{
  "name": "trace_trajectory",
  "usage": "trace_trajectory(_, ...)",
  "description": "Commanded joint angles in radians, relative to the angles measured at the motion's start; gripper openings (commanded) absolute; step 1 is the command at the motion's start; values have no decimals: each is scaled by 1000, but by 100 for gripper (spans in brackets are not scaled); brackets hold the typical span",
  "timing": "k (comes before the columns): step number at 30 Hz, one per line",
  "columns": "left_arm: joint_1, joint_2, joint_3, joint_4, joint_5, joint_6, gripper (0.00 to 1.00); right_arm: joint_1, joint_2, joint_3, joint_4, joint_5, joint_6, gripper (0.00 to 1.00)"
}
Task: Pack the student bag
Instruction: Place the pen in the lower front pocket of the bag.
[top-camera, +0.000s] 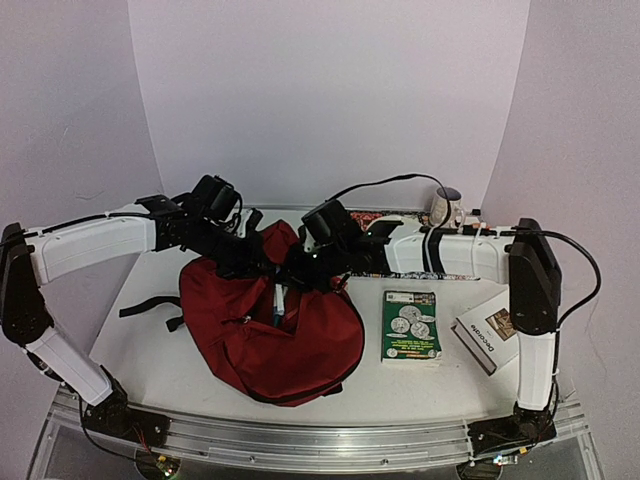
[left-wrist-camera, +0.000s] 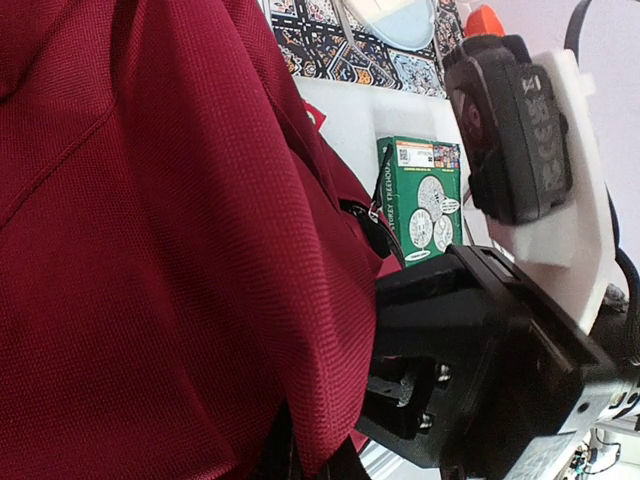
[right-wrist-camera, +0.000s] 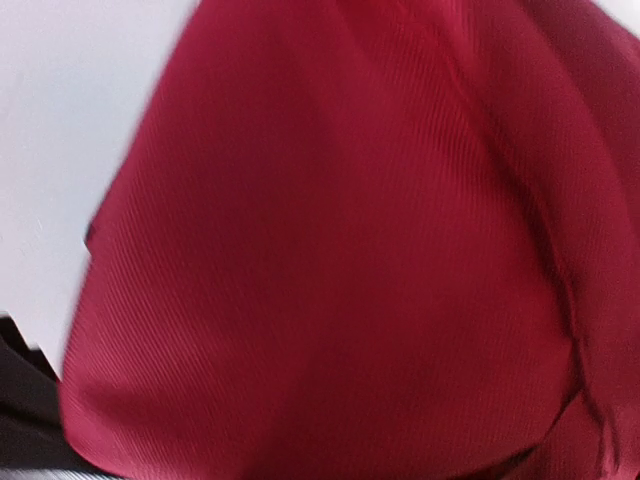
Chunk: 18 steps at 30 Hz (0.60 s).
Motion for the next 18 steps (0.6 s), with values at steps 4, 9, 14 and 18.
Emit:
trace_trajectory(4, -14, -26, -9, 92, 67, -8, 0, -1, 23, -84, 244, 165, 148, 0)
trace_trajectory(9, -15, -39, -27, 122, 76, -1, 0, 1, 51, -72, 274, 197, 142, 8)
trace_trajectory(14, -15, -51, -34, 126, 34, 36, 5, 2, 39, -68, 265, 198, 111, 22)
trace_trajectory(18, -11, -79, -45, 125, -49, 69, 21, 5, 10, -74, 213, 197, 73, 36)
